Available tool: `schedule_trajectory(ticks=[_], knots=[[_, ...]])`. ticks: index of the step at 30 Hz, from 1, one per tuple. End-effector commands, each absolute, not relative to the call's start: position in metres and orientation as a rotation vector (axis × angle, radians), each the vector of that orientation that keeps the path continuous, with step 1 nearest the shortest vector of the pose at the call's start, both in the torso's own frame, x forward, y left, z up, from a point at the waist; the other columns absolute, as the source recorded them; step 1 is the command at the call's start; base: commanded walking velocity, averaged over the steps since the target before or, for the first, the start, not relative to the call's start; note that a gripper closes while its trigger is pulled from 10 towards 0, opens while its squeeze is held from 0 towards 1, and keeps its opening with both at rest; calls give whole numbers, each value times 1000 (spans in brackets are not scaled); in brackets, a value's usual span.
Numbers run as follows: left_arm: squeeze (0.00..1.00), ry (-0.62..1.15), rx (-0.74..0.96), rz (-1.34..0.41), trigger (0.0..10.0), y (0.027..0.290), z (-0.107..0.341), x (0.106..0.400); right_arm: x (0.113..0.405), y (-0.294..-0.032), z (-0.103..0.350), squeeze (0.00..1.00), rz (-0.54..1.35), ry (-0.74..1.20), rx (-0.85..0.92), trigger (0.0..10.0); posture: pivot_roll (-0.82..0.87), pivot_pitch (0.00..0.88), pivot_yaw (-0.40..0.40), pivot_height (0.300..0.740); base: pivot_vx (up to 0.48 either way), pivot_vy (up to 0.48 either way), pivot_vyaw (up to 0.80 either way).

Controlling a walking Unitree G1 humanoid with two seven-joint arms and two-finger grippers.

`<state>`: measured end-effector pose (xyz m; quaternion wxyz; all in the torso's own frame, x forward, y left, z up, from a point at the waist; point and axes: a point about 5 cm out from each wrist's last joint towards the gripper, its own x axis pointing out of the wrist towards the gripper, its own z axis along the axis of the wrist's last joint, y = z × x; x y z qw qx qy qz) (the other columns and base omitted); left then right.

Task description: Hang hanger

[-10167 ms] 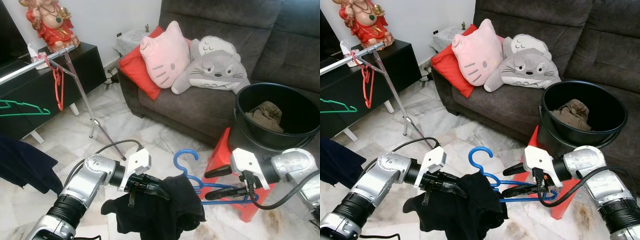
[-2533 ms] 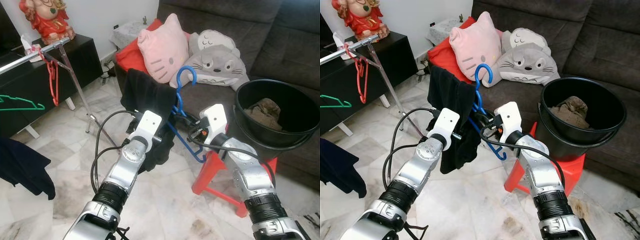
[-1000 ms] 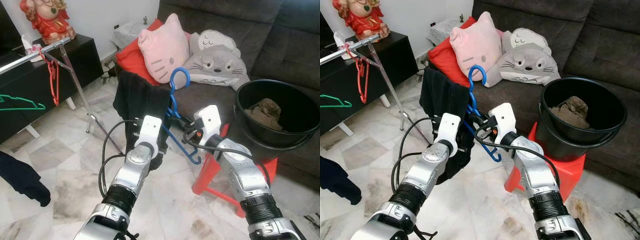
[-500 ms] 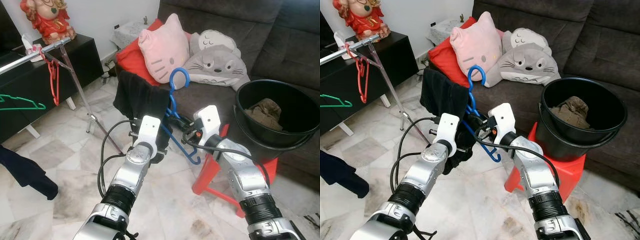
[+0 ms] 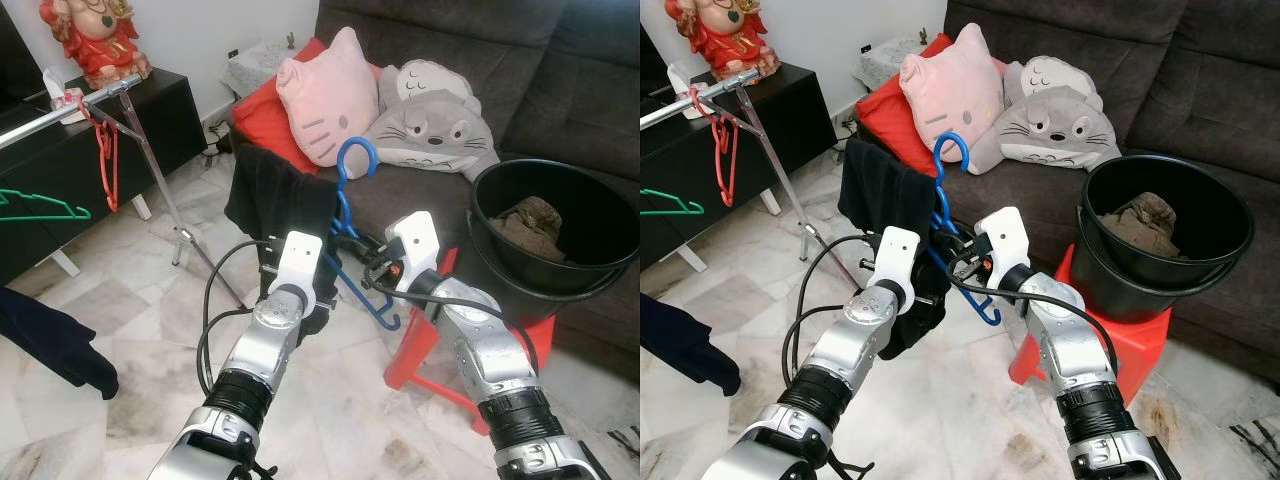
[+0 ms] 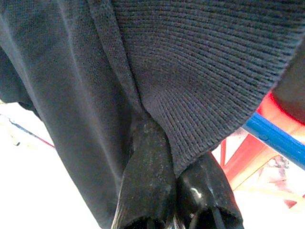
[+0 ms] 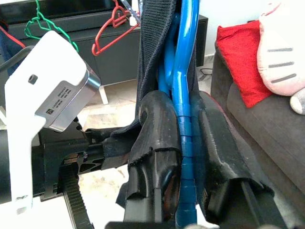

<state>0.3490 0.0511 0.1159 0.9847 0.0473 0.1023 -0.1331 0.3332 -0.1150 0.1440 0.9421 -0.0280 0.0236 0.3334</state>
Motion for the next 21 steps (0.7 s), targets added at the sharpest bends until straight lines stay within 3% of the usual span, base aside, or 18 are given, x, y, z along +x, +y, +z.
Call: schedule_trajectory(ticks=[1, 7, 9, 10, 21], knots=[[0, 192, 76, -271, 0, 51, 120, 350, 332, -110, 157, 0, 700, -13, -54, 0, -176, 68, 40, 740, 0, 0, 0], [0, 238, 45, -297, 0, 50, 117, 350, 333, -108, 158, 0, 697, -12, -51, 0, -171, 76, 53, 740, 0, 0, 0], [0, 261, 75, -331, 7961, 49, 113, 348, 333, -107, 157, 0, 697, -9, -50, 0, -168, 80, 60, 740, 0, 0, 0], [0, 268, 89, -340, 9922, 48, 111, 347, 332, -107, 156, 0, 697, -7, -50, 0, -168, 80, 61, 740, 0, 0, 0], [0, 348, 80, -347, 10000, 48, 103, 345, 333, -108, 156, 0, 696, -1, -52, 0, -166, 82, 61, 740, 0, 0, 0]])
